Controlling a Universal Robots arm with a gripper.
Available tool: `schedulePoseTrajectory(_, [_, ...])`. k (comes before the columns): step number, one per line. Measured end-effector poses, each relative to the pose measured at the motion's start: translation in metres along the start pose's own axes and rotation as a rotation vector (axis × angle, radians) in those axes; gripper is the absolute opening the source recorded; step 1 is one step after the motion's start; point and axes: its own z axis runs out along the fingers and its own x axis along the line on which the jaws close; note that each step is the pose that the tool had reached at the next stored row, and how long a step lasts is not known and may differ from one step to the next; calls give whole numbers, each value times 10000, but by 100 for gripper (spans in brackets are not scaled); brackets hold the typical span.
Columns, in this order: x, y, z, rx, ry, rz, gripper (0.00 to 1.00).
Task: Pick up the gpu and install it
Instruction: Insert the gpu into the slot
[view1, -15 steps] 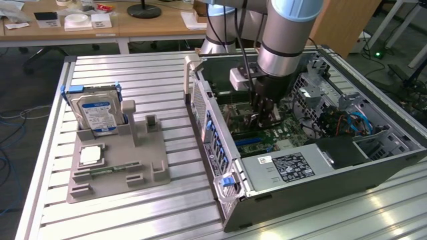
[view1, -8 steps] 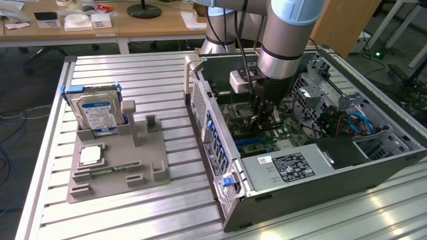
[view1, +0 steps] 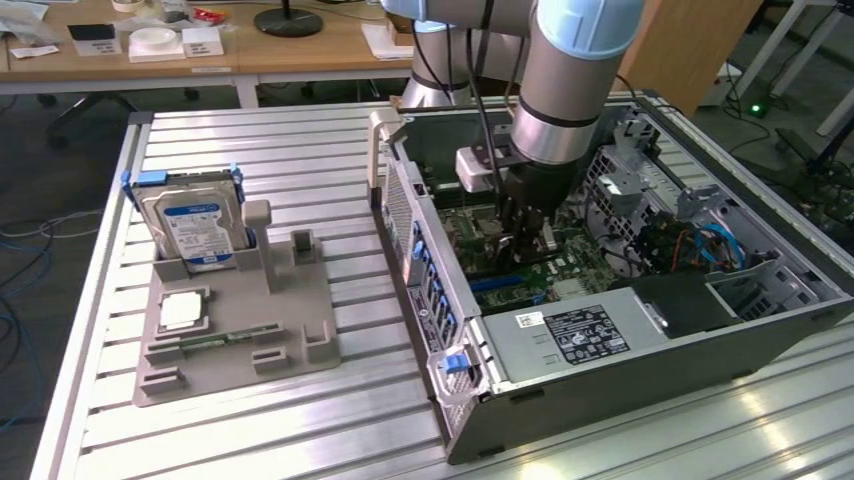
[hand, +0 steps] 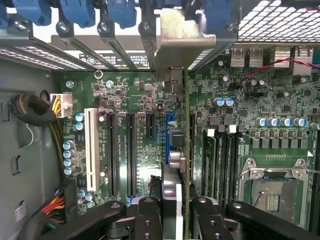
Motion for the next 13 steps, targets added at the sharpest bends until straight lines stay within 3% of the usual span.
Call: schedulePoseTrajectory(13, [5, 55, 65, -1, 2, 3, 28])
